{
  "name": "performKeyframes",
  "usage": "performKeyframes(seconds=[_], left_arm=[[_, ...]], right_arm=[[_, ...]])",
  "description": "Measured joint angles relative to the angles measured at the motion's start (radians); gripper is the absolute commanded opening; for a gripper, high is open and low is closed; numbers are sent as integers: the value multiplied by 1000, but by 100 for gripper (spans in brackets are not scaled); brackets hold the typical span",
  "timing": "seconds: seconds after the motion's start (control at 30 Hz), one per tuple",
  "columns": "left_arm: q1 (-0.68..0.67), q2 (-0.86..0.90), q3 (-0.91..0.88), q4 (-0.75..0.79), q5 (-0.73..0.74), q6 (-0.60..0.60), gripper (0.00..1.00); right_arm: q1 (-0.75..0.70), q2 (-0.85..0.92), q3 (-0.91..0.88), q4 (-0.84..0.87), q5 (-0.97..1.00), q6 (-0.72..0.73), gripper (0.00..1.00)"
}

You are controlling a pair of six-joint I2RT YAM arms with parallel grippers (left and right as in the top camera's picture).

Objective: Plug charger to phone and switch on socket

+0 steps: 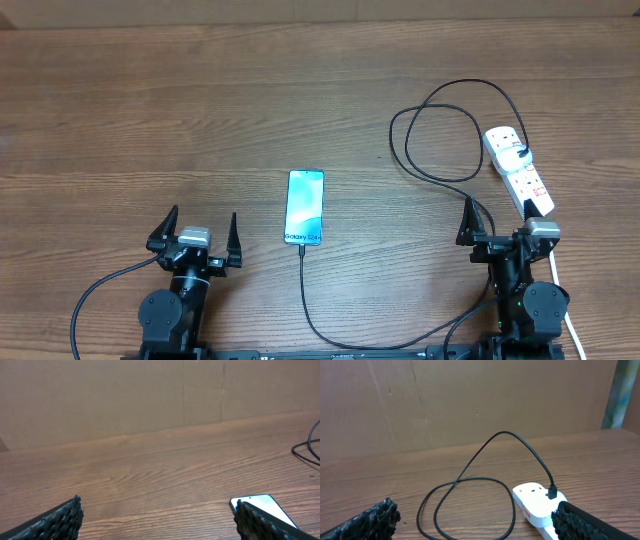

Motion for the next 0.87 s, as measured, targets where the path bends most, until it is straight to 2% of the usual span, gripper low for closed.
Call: performKeyframes(seconds=[0.87], left_arm=[[0, 0, 0, 0, 0, 0, 100]], right_arm=[[0, 0, 0, 0, 0, 0, 100]])
